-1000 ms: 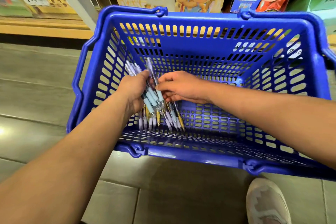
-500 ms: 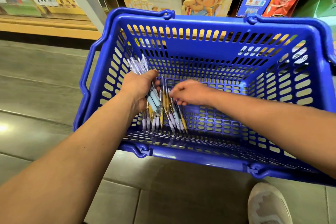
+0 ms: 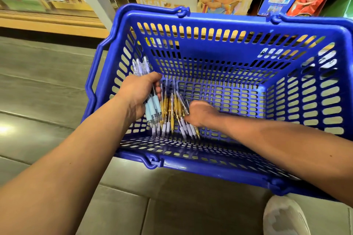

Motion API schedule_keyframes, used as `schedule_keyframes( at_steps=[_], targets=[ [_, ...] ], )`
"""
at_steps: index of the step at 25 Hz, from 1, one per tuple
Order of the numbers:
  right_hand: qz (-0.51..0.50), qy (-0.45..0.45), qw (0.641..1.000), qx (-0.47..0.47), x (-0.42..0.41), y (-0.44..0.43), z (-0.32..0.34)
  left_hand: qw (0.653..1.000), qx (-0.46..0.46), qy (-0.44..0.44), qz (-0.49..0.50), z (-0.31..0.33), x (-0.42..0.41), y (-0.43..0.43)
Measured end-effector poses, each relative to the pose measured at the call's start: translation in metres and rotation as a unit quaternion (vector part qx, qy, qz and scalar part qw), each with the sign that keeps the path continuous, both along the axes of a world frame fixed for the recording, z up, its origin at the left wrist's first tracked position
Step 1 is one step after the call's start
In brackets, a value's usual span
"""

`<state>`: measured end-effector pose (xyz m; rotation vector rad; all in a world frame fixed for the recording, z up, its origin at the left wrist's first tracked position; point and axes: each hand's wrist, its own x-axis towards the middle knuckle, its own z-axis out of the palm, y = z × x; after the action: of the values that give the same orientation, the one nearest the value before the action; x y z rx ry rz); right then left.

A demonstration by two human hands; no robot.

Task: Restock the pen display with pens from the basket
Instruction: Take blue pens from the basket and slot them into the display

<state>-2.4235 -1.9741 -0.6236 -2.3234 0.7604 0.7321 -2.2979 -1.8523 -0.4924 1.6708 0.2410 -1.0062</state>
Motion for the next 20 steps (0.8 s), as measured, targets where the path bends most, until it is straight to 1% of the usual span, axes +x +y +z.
schedule_keyframes(
  at_steps=[4, 9, 12, 16, 20],
  targets=[
    [-0.061, 0.018, 0.993, 0.096, 0.0, -0.026, 0.014, 1.0, 0.004, -0.012, 0.003, -0.001, 0.002, 0.002],
    [-0.185, 0.025, 0.956, 0.229, -0.007, -0.058, 0.024, 1.0, 0.002, 0.0, -0.005, -0.001, -0.004, -0.008],
    [-0.198, 0.006, 0.944, 0.264, -0.017, -0.066, 0.026, 0.999, 0.004, 0.022, -0.044, 0.001, -0.009, -0.018],
    [-0.212, -0.038, 0.932, 0.292, -0.024, -0.072, 0.031, 0.991, -0.018, 0.063, -0.119, 0.009, 0.006, -0.021],
    [-0.224, -0.081, 0.917, 0.321, -0.018, -0.075, 0.046, 0.988, -0.026, 0.074, -0.136, 0.004, 0.012, -0.018]
  ],
)
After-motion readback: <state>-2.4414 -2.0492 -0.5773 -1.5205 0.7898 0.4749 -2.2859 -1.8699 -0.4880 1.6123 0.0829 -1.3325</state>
